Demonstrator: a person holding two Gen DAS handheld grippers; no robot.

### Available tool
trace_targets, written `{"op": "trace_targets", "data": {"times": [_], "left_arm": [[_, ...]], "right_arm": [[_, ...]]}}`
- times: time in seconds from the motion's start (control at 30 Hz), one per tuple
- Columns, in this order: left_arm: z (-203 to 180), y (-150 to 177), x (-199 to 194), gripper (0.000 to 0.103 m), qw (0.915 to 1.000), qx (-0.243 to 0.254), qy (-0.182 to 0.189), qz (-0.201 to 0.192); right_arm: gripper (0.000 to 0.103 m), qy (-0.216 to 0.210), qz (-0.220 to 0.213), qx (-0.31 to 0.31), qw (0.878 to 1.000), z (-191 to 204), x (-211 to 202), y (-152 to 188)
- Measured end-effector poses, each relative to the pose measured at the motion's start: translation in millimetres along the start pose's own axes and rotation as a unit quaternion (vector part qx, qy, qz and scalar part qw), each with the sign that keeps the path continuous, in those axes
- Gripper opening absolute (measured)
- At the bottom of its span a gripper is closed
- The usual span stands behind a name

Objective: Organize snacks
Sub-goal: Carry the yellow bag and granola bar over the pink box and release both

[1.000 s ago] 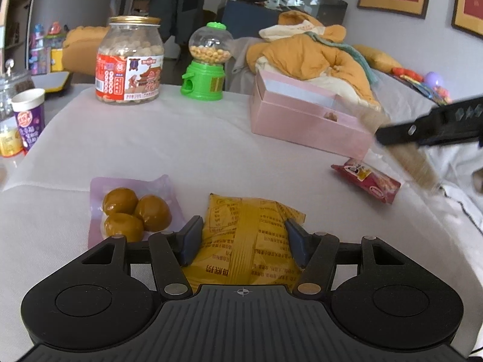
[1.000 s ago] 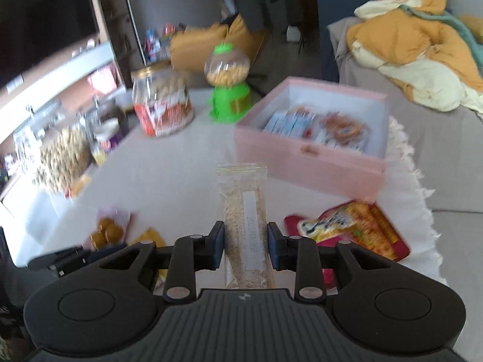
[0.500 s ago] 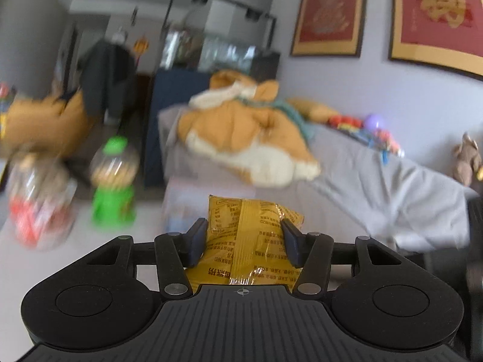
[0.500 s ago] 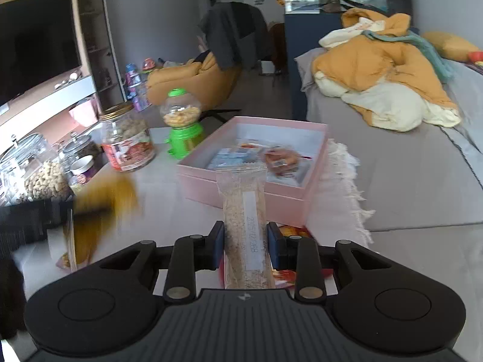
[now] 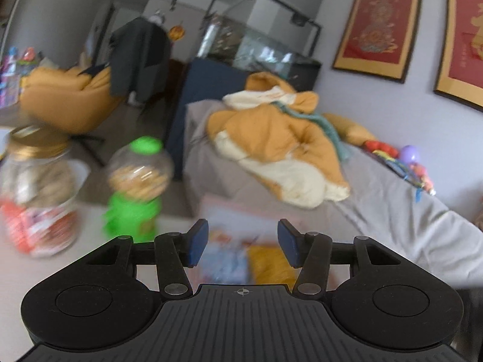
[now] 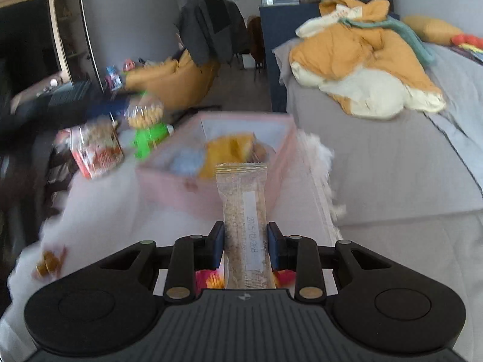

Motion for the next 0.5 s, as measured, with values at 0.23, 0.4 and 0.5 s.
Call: {"op": "trace_targets", "data": {"times": [0.23, 0.4, 0.5], "left_arm": [[74.2, 30.1, -71.3, 0.056, 0.9930, -0.030, -0.113, 0.017], [114.9, 65.9, -114.3, 0.056, 0.9846, -0.060, -0.157, 0.048], [127.8, 89.2, -126.7, 0.056, 0.9818, -0.086, -0.156, 0.066]], "right_arm": [[0.088, 0.000, -0.053, -0.013, 0.999, 19.7, 44.0, -122.0], [0.089, -0.008, -0.008, 0.008, 1.000, 15.0, 56.8, -109.4], [0.089, -0.004, 0.033, 0.009, 0.999, 10.6, 56.4, -68.1]]}}
Point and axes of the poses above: each gripper's, at about its wrist camera, not at the fingertips, and x roughly the way its jaws point, z to its left, y to its underside, the point moved 4 cm from there along x, roughly the way its jaws point, and after that the axes turned 2 degrees about -z, right-handed, at the moved point
